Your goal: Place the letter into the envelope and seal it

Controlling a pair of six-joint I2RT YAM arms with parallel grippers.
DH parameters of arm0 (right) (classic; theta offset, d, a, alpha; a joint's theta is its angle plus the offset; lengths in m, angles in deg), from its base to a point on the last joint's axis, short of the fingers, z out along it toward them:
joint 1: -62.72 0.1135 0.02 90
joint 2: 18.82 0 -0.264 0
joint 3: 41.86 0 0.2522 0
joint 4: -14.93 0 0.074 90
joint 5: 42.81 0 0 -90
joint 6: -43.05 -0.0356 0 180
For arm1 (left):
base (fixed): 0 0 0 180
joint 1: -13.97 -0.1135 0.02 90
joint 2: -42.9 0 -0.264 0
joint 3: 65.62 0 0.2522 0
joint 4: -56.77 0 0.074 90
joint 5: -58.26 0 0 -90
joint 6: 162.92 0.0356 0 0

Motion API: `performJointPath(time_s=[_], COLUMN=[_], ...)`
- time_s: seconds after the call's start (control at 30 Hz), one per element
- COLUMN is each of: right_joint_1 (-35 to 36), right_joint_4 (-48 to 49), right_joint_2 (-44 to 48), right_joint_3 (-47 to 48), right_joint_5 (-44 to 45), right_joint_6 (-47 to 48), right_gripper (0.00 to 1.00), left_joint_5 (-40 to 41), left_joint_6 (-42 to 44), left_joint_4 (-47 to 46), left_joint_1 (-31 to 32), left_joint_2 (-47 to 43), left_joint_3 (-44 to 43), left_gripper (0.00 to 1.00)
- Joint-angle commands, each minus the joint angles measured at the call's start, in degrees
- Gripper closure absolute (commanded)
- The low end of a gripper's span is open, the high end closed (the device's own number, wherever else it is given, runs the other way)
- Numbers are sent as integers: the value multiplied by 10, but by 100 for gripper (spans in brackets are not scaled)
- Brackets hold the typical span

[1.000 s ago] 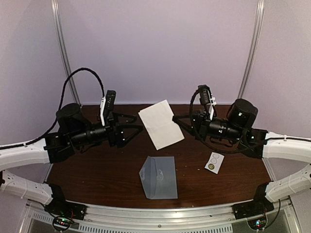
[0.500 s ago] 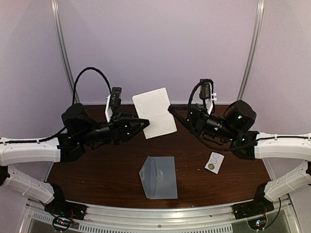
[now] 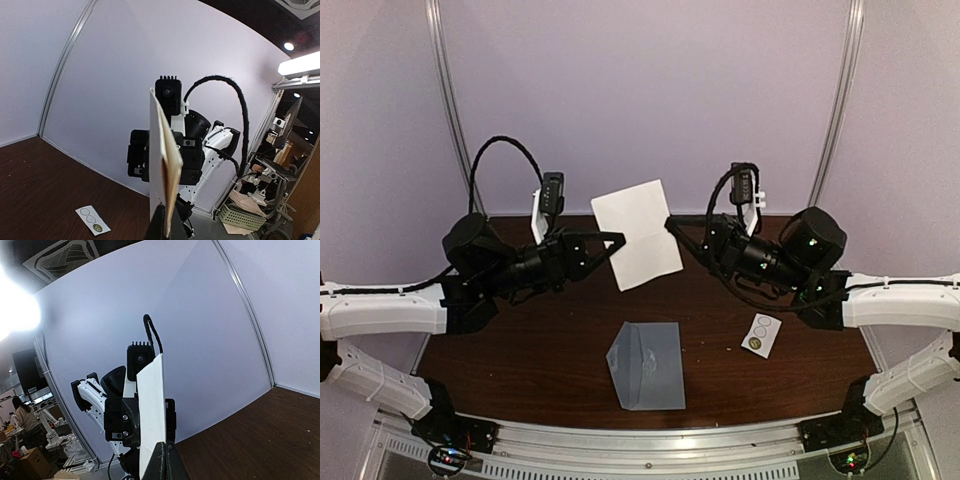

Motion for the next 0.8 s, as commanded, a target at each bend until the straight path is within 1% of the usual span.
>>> performJointPath(time_s=[0.0, 0.03, 0.07, 0.17, 0.2, 0.27, 0.37, 0.47, 0.57, 0.67, 0.77], right_joint_1=[5, 5, 5, 5, 5, 5, 5, 5, 6, 11, 16], right_joint_4=[-21, -32, -47, -112, -136, -187, -264, -309, -331, -340, -353], right_joint_2=[8, 12, 18, 39, 49, 63, 76, 70, 54, 26, -9], right_joint_3=[-1, 0, 1, -3, -5, -12, -24, -47, -73, -94, -104], right_joint_5=[24, 30, 38, 80, 99, 136, 186, 199, 199, 193, 179], right_joint_6=[8, 11, 16, 26, 28, 28, 8, -28, -77, -118, -149], right_gripper=[100, 97, 87, 47, 38, 26, 19, 16, 16, 16, 23], left_joint_5=[20, 26, 35, 80, 93, 111, 100, 82, 75, 42, 21], left_joint_6=[-9, -4, 7, 35, 43, 48, 40, 22, -17, -82, -122], left_joint_4=[-7, 16, 47, 176, 225, 319, 421, 480, 492, 444, 405], left_joint_1=[2, 2, 2, 1, 0, -6, -21, -29, -33, -34, -34], left_joint_2=[4, -1, -10, -38, -45, -52, -49, -36, -19, -4, 10], left_joint_3=[6, 4, 2, -8, -13, -21, -17, -6, 10, 53, 88], left_gripper=[100, 100, 100, 100, 100, 100, 100, 100, 100, 100, 100])
